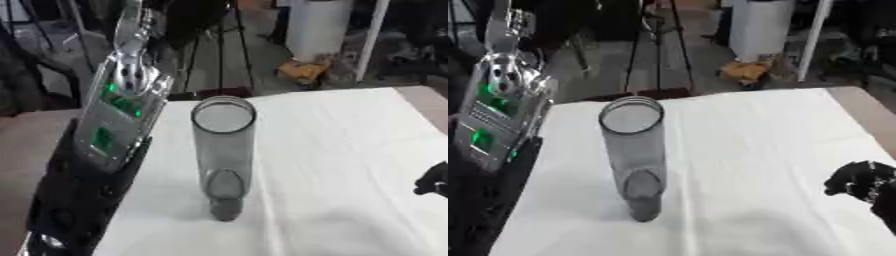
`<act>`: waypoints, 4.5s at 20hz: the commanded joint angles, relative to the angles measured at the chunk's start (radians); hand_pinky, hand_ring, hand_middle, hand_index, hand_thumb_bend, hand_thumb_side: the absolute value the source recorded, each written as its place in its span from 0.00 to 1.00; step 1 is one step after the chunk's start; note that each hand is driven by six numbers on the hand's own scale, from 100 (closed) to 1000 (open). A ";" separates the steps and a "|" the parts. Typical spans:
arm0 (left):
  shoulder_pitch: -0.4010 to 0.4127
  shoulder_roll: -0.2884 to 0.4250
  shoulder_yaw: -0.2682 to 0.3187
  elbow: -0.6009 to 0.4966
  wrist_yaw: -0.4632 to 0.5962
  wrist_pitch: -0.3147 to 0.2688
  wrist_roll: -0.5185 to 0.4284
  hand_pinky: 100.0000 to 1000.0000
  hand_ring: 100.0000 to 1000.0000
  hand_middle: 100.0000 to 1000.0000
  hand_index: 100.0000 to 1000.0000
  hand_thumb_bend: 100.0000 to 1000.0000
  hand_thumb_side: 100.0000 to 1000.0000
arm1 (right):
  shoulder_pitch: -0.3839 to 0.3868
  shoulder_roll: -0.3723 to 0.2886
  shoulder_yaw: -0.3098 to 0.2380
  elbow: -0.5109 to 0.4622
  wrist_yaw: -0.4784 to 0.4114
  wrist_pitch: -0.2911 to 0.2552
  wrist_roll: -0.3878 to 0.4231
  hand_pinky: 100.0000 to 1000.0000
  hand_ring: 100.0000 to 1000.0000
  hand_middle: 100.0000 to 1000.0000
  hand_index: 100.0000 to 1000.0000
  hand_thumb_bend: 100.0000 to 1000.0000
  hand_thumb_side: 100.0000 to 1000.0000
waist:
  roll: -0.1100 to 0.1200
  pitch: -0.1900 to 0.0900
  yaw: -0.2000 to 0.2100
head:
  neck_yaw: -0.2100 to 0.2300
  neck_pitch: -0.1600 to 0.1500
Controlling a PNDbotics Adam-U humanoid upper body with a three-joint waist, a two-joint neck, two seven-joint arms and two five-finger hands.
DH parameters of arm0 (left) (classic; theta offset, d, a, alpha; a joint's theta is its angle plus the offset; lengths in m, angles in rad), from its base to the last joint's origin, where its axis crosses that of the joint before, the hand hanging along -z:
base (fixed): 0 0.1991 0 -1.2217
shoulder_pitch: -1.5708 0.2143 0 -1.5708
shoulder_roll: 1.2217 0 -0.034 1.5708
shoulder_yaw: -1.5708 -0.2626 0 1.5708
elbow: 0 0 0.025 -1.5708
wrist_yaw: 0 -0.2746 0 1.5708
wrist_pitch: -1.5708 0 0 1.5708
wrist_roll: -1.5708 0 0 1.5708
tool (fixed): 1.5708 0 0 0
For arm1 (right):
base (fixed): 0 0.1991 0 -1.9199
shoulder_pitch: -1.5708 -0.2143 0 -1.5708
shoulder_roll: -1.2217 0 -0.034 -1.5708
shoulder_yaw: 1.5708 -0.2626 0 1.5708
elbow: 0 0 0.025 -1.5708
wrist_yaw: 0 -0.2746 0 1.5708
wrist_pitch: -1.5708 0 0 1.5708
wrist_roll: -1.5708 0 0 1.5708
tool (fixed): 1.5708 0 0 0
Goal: Arrange flowers into the vase.
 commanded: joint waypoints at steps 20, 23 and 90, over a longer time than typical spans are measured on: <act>-0.012 0.055 0.010 0.022 0.419 -0.147 0.076 0.00 0.00 0.00 0.00 0.00 0.06 | -0.010 -0.013 -0.007 -0.007 0.004 -0.002 0.005 0.64 0.64 0.56 0.63 0.71 0.71 | -0.001 -0.024 0.007 | -0.009 -0.012; -0.014 0.069 0.020 0.026 0.478 -0.149 0.075 0.00 0.00 0.00 0.00 0.00 0.06 | -0.009 -0.013 -0.008 -0.007 0.004 -0.002 0.005 0.64 0.64 0.56 0.63 0.71 0.71 | -0.001 -0.024 0.007 | -0.011 -0.013; -0.038 0.207 -0.060 0.208 0.848 -0.017 0.022 0.00 0.00 0.00 0.00 0.00 0.06 | -0.004 -0.013 -0.010 -0.010 0.008 0.006 0.012 0.64 0.63 0.56 0.63 0.71 0.71 | 0.012 -0.023 0.005 | -0.039 -0.014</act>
